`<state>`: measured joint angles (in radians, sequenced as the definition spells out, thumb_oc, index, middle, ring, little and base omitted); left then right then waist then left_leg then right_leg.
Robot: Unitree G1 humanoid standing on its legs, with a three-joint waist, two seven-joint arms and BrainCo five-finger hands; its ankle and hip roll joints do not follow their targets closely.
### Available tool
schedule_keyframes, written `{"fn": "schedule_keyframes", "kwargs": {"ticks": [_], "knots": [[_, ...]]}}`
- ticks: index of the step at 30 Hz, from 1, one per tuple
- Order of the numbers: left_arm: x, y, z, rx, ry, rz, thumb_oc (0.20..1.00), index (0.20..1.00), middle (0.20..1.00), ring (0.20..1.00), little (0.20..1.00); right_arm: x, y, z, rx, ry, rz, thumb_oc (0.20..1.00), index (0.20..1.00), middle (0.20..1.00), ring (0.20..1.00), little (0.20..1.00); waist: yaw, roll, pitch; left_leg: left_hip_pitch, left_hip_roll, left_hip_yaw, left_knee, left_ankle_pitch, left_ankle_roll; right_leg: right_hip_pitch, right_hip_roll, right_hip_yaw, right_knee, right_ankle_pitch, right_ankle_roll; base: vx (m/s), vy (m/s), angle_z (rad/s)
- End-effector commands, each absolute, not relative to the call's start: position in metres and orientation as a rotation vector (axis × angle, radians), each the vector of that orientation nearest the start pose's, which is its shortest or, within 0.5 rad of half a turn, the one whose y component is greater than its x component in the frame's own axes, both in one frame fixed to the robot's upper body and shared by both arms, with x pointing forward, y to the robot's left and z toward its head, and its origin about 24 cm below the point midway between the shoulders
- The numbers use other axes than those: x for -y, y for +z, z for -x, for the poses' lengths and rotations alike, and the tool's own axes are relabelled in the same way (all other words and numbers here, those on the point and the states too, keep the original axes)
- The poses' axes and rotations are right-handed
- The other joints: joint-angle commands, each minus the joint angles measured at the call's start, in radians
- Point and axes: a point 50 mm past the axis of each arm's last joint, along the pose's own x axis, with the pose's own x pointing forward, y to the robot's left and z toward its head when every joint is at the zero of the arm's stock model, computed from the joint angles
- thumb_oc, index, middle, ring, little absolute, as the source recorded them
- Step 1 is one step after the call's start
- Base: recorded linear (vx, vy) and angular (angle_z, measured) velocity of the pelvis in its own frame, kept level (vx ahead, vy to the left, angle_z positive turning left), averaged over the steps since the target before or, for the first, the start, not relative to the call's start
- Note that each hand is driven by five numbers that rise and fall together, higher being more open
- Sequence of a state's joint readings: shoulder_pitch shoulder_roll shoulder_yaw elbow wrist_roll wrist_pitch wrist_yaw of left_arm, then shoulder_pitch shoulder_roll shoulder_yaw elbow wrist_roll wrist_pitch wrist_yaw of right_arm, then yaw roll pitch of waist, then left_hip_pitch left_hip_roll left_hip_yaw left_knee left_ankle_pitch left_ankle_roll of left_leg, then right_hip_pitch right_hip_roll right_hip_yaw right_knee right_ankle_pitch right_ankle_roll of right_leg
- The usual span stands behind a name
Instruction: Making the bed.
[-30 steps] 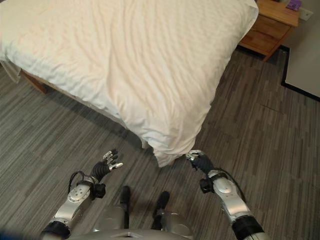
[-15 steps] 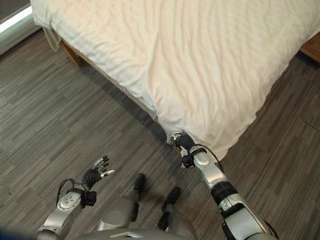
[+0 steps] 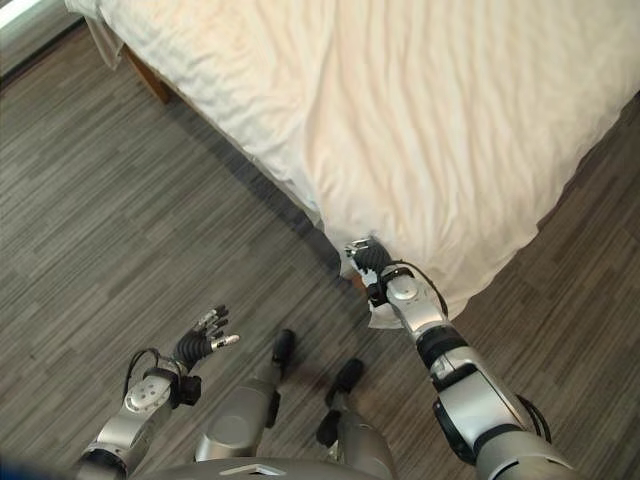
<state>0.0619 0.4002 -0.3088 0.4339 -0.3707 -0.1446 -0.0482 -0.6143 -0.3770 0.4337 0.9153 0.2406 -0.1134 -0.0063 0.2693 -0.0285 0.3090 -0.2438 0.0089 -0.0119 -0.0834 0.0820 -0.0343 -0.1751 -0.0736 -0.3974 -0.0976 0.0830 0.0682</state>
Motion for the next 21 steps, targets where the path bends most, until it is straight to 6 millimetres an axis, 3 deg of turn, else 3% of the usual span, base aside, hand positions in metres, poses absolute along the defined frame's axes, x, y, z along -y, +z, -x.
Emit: {"fn": "schedule_keyframes", "kwargs": {"ticks": [1,6,8,10,18,20,21], "knots": [[-0.196,-0.045,-0.211,-0.36,-0.179,-0.049,1.0,1.0,1.0,1.0,1.0,0.205,0.038,-0.357,-0.224,0.051,0.383,0.2,0.2,0.2,0.2,0.2,0.034,-0.006,0.006,-0.057,-0.068,-0.023,-0.004,0.049,0.037,0.004,-0.029,0.035,0.089,-0.031,0.052,0.0,0.0,0.0],[-0.197,-0.043,-0.213,-0.349,-0.163,-0.042,1.0,1.0,1.0,1.0,1.0,0.242,0.021,-0.347,-0.332,-0.145,0.287,0.2,0.2,0.2,0.2,0.2,0.043,0.022,0.035,-0.093,-0.072,-0.03,-0.004,0.058,0.032,-0.027,-0.031,0.027,0.087,-0.024,0.052,0.0,0.006,0.03],[-0.195,-0.043,-0.214,-0.348,-0.163,-0.042,1.0,1.0,1.0,1.0,1.0,0.255,-0.003,-0.328,-0.424,-0.217,0.226,0.2,0.2,0.2,0.2,0.2,0.046,0.036,0.048,-0.11,-0.073,-0.031,-0.004,0.061,0.031,-0.037,-0.032,0.023,0.085,-0.024,0.053,0.02,0.012,0.05],[-0.194,-0.043,-0.215,-0.346,-0.163,-0.045,1.0,1.0,1.0,1.0,1.0,0.255,-0.012,-0.321,-0.455,-0.21,0.236,0.2,0.2,0.2,0.2,0.2,0.044,0.039,0.053,-0.116,-0.073,-0.03,-0.004,0.061,0.031,-0.043,-0.033,0.022,0.086,-0.023,0.054,0.01,0.012,0.06],[-0.186,-0.042,-0.22,-0.33,-0.149,-0.035,1.0,1.0,1.0,1.0,1.0,0.232,-0.105,-0.226,-0.795,-0.138,0.199,0.2,0.2,0.2,0.2,0.2,-0.025,0.028,0.062,-0.111,-0.066,-0.008,-0.004,0.054,0.036,-0.056,-0.026,0.049,0.095,-0.026,0.052,0.02,0.01,-0.02],[-0.185,-0.041,-0.222,-0.322,-0.149,-0.031,1.0,1.0,1.0,1.0,1.0,0.232,-0.118,-0.205,-0.858,-0.132,0.195,0.2,0.2,0.2,0.2,0.2,-0.047,0.022,0.064,-0.104,-0.064,0.001,-0.004,0.052,0.037,-0.055,-0.026,0.06,0.099,-0.027,0.051,0.01,0.014,-0.13],[-0.185,-0.041,-0.222,-0.322,-0.149,-0.031,1.0,1.0,1.0,1.0,1.0,0.232,-0.118,-0.205,-0.858,-0.132,0.195,0.2,0.2,0.2,0.2,0.2,-0.047,0.022,0.064,-0.104,-0.064,0.001,-0.004,0.052,0.037,-0.055,-0.026,0.06,0.099,-0.027,0.051,0.02,0.015,-0.24]]}}
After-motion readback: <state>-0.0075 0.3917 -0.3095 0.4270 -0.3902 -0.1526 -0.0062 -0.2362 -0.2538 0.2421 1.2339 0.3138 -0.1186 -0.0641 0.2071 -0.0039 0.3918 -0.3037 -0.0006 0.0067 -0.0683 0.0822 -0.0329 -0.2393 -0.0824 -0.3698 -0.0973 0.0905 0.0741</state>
